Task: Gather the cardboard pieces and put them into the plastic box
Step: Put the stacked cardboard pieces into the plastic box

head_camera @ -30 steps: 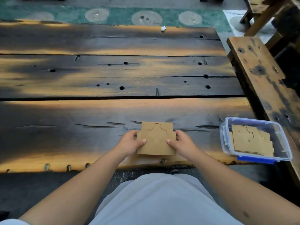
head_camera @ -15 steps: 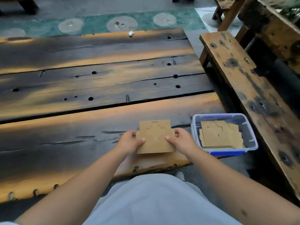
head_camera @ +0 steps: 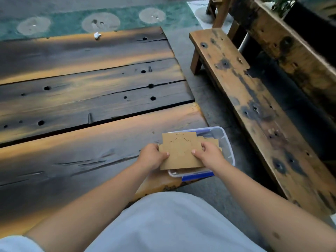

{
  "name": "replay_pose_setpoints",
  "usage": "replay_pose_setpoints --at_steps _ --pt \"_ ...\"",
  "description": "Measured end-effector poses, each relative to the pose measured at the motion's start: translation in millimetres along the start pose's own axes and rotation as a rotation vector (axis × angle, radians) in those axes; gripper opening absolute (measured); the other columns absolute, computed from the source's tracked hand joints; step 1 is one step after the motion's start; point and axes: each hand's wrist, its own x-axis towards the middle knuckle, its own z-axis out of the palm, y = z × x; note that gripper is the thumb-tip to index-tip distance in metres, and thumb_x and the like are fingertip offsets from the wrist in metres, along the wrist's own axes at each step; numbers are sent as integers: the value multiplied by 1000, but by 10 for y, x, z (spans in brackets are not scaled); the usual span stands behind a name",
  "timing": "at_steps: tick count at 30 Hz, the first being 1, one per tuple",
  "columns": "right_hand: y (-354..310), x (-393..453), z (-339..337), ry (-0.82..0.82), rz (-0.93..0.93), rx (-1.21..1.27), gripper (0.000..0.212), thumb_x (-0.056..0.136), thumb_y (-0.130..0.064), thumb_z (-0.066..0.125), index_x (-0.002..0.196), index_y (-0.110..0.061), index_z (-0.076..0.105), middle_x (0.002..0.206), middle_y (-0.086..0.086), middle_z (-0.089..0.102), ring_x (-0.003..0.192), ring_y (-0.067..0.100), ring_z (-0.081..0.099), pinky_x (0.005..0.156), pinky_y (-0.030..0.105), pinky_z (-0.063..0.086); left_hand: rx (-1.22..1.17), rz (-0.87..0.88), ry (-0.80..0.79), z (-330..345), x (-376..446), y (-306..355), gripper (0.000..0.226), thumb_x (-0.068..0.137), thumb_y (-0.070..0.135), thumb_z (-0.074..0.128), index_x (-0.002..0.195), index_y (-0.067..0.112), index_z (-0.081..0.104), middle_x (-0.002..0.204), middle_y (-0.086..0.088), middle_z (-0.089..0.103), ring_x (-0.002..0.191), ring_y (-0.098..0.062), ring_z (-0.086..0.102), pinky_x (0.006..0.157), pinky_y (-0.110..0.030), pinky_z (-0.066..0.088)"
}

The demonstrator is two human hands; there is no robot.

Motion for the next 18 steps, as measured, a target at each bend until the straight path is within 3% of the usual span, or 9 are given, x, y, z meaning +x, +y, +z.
replay_pose_setpoints --at_steps 2,4,8,13,18 --pt "92 69 -146 -15 10 -32 33 87 -28 66 119 -21 64 112 -1 69 101 19 63 92 42 51 55 -5 -9 168 46 157 20 86 33 66 98 18 64 92 0 67 82 -17 62 65 -31 51" --pt "161 139 -238 -23 23 -48 28 88 -26 65 116 -21 65 111 0 70 101 21 63 94 45 50 96 -11 -1 290 87 275 19 87 31 63 99 16 62 92 -3 66 83 -19 62 70 -35 54" --pt "277 277 -374 -44 38 -28 25 89 -23 65 113 -23 64 110 0 70 97 17 63 87 36 51 131 -31 1 505 161 403 13 89 25 56 98 19 49 83 1 56 75 -13 54 56 -27 42" --pt "360 419 -395 -40 55 -134 30 89 -26 64 119 -22 61 111 1 67 95 18 60 81 33 47 188 -68 -22 704 231 391 30 89 22 55 117 15 46 105 -6 58 92 -23 56 71 -33 47" --pt "455 510 -344 -41 122 -251 35 87 -32 65 118 -15 61 113 8 66 101 27 61 83 35 49 292 -67 -6 854 324 433 47 92 14 50 135 4 35 105 -9 57 91 -23 54 71 -31 45"
